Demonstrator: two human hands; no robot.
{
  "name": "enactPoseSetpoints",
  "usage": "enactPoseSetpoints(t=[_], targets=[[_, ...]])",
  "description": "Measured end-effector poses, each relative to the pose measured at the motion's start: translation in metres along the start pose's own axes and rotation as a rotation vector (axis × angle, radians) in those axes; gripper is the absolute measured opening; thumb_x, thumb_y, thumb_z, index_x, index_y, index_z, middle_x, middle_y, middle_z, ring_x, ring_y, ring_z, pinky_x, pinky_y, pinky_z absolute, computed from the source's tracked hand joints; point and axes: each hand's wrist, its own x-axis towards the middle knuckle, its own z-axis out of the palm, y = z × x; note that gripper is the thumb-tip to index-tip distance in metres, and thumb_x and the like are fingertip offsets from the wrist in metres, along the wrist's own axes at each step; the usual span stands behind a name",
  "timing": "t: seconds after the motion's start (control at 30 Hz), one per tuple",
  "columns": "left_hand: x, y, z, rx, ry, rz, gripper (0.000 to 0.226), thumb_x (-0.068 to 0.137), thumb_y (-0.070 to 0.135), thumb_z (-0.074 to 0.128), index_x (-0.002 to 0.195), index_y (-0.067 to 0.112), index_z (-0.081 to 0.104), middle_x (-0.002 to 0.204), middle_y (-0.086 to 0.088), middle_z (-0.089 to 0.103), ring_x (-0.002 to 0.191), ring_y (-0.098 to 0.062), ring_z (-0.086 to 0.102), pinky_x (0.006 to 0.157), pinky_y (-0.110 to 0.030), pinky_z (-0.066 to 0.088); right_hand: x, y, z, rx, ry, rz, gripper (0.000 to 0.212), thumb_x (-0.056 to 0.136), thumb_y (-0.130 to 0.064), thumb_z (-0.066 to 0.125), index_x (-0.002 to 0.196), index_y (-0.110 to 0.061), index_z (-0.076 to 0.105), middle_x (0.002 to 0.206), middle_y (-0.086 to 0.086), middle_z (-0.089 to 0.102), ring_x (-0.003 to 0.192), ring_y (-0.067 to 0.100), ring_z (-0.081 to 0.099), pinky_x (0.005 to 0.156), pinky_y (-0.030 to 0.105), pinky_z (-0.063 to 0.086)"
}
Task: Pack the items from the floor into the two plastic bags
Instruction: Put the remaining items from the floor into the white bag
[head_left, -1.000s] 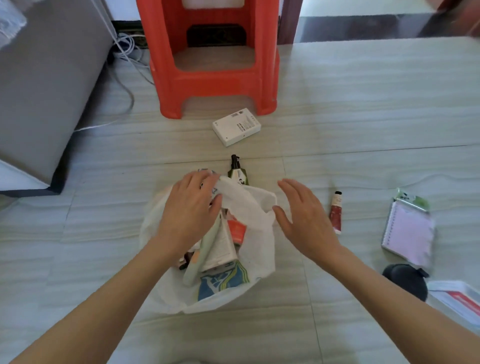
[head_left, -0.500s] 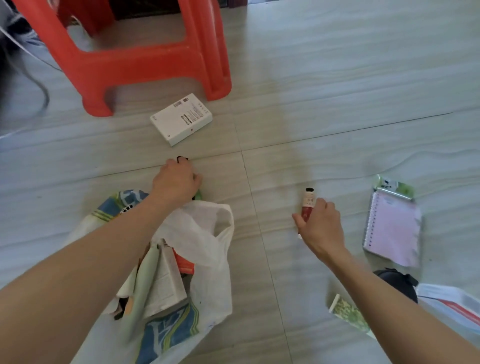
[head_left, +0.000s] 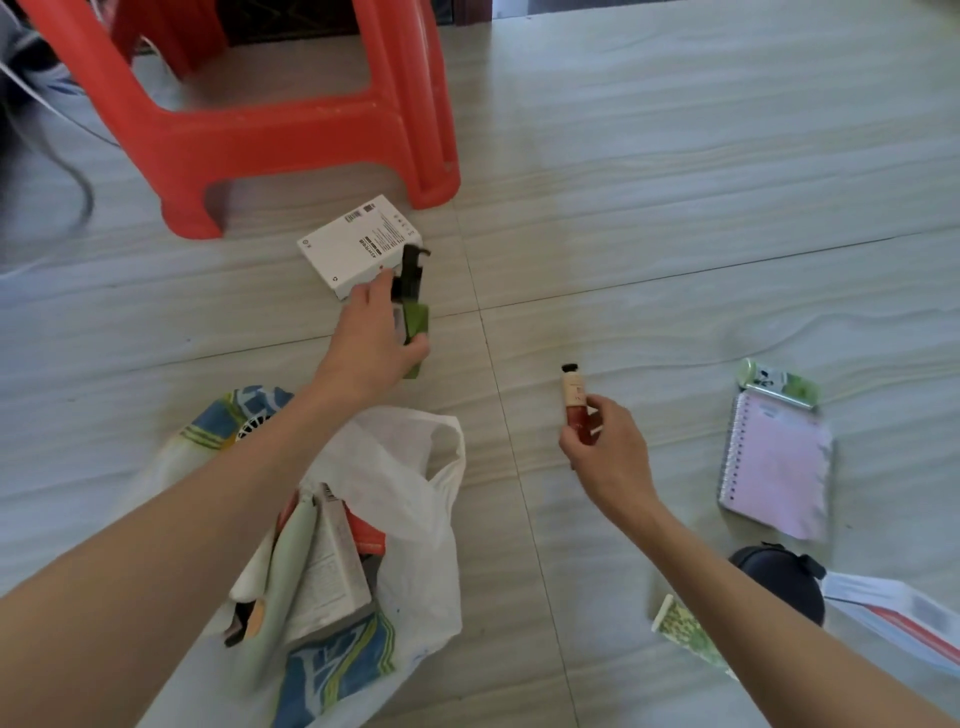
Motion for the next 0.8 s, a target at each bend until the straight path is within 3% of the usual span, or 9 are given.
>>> enactPoseSetpoints(t=[0.1, 0.2, 0.37, 0.43, 0.53, 0.67, 0.8], targets=[[-0.034, 0.023, -0.034, -0.153, 0.156, 0.083, 0.064, 0.082, 0.024, 0.064, 0.136, 0.015, 0.032, 0.124, -0.006, 0.049, 0.106, -0.020, 0.051, 0.086, -0.032, 0.045, -0.037, -0.035, 0.003, 0.198, -0.026, -0.096, 0.032, 0.085, -0.022, 0.061, 0.116, -0.021, 0.053, 0.099, -0.006, 0.058, 0.080, 0.008, 0.058, 0.072, 0.031, 0.055], [-0.088, 0.019, -0.058, -0.192, 0.222, 0.065, 0.055, 0.080, 0.026, 0.066, 0.128, 0.020, 0.039, 0.112, 0.006, 0.050, 0.093, -0.012, 0.053, 0.076, -0.027, 0.046, -0.078, -0.064, 0.010, 0.314, -0.100, -0.195, 0.026, 0.085, -0.021, 0.063, 0.108, -0.029, 0.054, 0.095, -0.009, 0.060, 0.078, 0.003, 0.058, 0.067, 0.019, 0.052], [-0.177, -0.040, -0.056, -0.088, 0.199, -0.116, 0.062, 0.079, 0.031, 0.067, 0.133, 0.024, 0.037, 0.120, 0.004, 0.049, 0.107, -0.014, 0.051, 0.090, -0.032, 0.047, -0.125, -0.081, 0.036, 0.079, -0.170, -0.487, 0.034, 0.084, -0.022, 0.063, 0.118, -0.022, 0.055, 0.102, -0.012, 0.054, 0.092, 0.006, 0.050, 0.076, 0.010, 0.040], [-0.205, -0.061, -0.050, 0.000, 0.181, -0.157, 0.062, 0.079, 0.030, 0.067, 0.133, 0.023, 0.036, 0.124, 0.001, 0.046, 0.108, -0.013, 0.047, 0.089, -0.025, 0.043, -0.140, -0.078, 0.047, -0.028, -0.177, -0.564, 0.032, 0.085, -0.023, 0.061, 0.116, -0.017, 0.057, 0.103, -0.008, 0.054, 0.094, 0.007, 0.043, 0.076, 0.010, 0.034], [-0.230, -0.080, -0.045, 0.073, 0.144, -0.187, 0.057, 0.079, 0.024, 0.068, 0.129, 0.018, 0.040, 0.123, -0.003, 0.046, 0.103, -0.015, 0.045, 0.081, -0.022, 0.038, -0.157, -0.078, 0.061, -0.185, -0.148, -0.691, 0.033, 0.082, -0.029, 0.053, 0.111, -0.015, 0.060, 0.100, -0.002, 0.062, 0.091, 0.010, 0.041, 0.080, 0.017, 0.035], [-0.218, -0.090, -0.050, 0.215, 0.166, -0.102, 0.050, 0.075, 0.018, 0.068, 0.120, 0.007, 0.049, 0.115, -0.015, 0.052, 0.100, -0.031, 0.054, 0.080, -0.038, 0.044, -0.148, -0.102, 0.083, -0.338, -0.046, -0.783, 0.018, 0.078, -0.015, 0.067, 0.095, -0.011, 0.064, 0.088, 0.004, 0.065, 0.080, 0.025, 0.057, 0.067, 0.036, 0.048], [-0.188, -0.092, -0.056, 0.354, 0.211, -0.083, 0.041, 0.081, 0.031, 0.060, 0.114, 0.007, 0.056, 0.108, -0.015, 0.056, 0.092, -0.035, 0.057, 0.081, -0.045, 0.041, -0.128, -0.119, 0.099, -0.246, -0.128, -0.673, 0.022, 0.089, -0.013, 0.054, 0.108, -0.004, 0.060, 0.109, 0.012, 0.060, 0.097, 0.028, 0.055, 0.086, 0.040, 0.047]])
